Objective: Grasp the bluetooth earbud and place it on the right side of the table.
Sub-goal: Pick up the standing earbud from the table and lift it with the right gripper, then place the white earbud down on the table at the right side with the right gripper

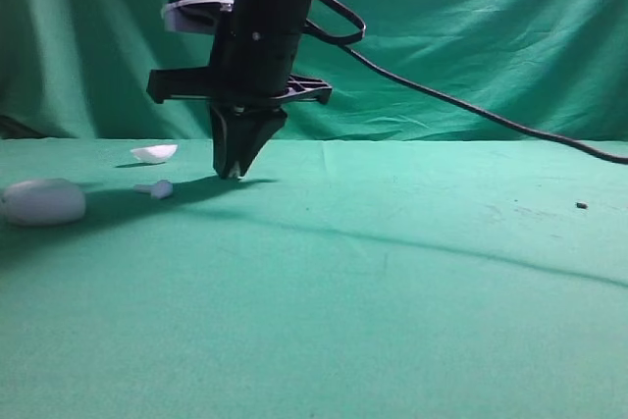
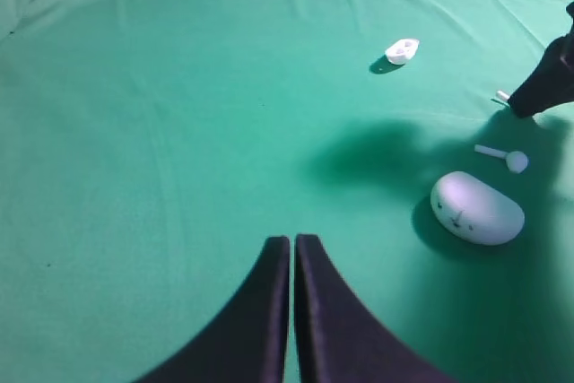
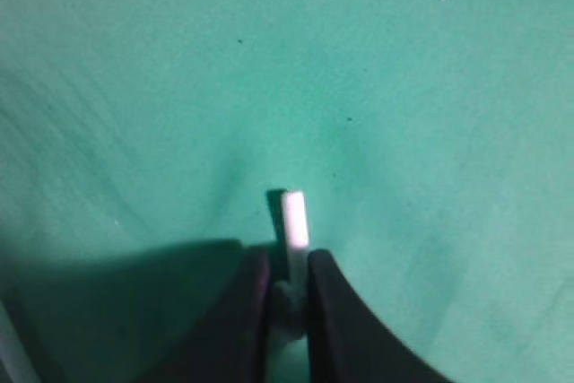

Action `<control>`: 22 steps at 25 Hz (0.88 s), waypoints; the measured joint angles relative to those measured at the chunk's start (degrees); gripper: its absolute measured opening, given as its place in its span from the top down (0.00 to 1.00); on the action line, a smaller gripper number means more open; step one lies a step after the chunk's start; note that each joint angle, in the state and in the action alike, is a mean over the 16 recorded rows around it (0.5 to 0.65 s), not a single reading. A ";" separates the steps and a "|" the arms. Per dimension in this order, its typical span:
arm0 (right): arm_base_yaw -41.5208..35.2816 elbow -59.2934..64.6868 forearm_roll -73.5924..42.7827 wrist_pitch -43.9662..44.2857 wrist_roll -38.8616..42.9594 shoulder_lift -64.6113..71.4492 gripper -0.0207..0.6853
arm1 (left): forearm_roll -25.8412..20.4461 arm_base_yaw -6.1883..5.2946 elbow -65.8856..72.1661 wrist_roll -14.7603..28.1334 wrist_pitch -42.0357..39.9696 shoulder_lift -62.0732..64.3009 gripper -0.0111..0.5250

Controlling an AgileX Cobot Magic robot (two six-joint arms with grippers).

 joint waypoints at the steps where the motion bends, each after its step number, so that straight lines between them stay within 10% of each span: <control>1: -0.05 -0.14 0.07 0.36 0.01 -0.20 0.80 | 0.00 0.00 0.00 0.00 0.00 0.00 0.98; 22: -12.01 10.77 -0.63 12.82 6.15 -28.55 0.85 | 0.00 0.00 0.00 0.00 0.00 0.00 0.98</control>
